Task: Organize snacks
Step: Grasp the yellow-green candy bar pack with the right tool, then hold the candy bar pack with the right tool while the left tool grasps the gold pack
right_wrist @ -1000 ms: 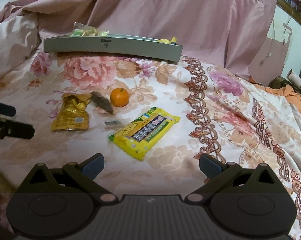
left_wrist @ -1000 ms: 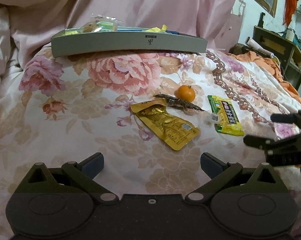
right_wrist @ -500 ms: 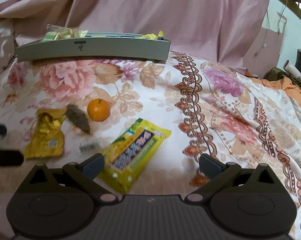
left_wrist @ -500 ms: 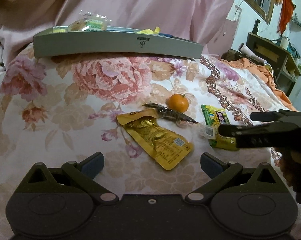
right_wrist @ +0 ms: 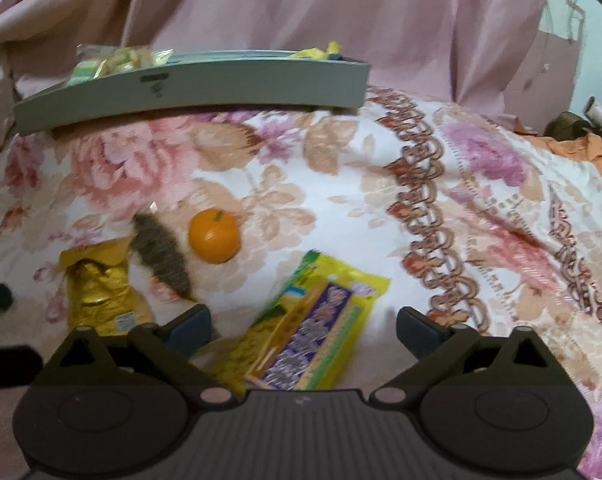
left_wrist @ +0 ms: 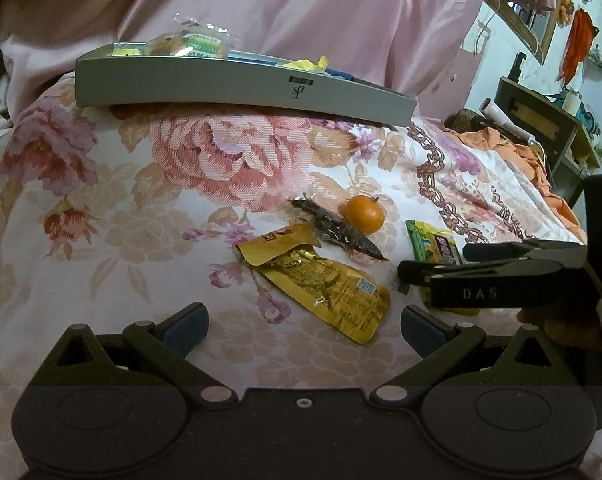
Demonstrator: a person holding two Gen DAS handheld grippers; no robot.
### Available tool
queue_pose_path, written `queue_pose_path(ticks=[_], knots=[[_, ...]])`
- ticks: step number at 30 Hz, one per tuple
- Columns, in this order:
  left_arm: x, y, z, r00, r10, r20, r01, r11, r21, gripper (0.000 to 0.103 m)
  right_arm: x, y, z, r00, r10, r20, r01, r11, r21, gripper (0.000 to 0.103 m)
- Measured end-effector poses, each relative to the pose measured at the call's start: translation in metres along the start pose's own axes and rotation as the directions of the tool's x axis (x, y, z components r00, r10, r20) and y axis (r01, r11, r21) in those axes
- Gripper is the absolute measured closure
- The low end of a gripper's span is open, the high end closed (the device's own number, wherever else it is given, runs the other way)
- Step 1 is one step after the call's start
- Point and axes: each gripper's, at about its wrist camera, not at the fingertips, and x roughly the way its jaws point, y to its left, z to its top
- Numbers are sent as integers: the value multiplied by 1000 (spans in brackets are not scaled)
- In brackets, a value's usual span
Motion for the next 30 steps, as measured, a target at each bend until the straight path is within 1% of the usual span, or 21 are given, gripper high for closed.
queue_pose_path(ticks=[2,3,5,7,10,13,14,16,18,20,22,26,30], knots=[[0,0,0,1000,0,-1,0,1000,-2,1,-1,1,-1,999,35,0,-35,999,4,13],[0,0,0,1000,0,0,0,1000,-1,1,-1,2,-1,999,48,0,-48,999,8,14],[0,0,0,1000,1,-1,-1,1000,-2,1,-2,3,-1,997,75,3,-75,997,1,25],[0,0,0,1000,1,-1,-1,1000,-2,1,-4,6,-2,994,110,6,-110,994,-12,32],[0,1,0,1000,3,-1,-3,1000,-6,1,-6,12,-4,990,144,2,-144,989,-33,36],[0,2,0,1000,9,-3,-9,1000,-11,1,-10,18,-8,985,173,-1,-172,983,-68,36],[0,2,0,1000,11,-3,-11,1000,-12,1,-11,21,-9,983,183,-2,-183,979,-89,40],[0,2,0,1000,15,-4,-15,1000,-12,1,-14,29,-12,980,200,-4,-199,971,-133,45],[0,2,-1,1000,20,-4,-20,1000,-15,1,-17,36,-15,978,209,1,-206,962,-180,48],[0,3,0,1000,23,-4,-23,1000,-19,1,-20,41,-17,975,222,1,-217,955,-204,49],[1,4,1,1000,22,-3,-22,1000,-20,1,-22,45,-18,975,221,4,-214,951,-225,51],[4,4,2,1000,31,1,-31,999,-14,1,-31,44,-24,982,191,11,-182,951,-248,51],[11,-2,5,999,50,8,-50,999,4,1,-42,32,-33,983,183,16,-175,958,-228,51]])
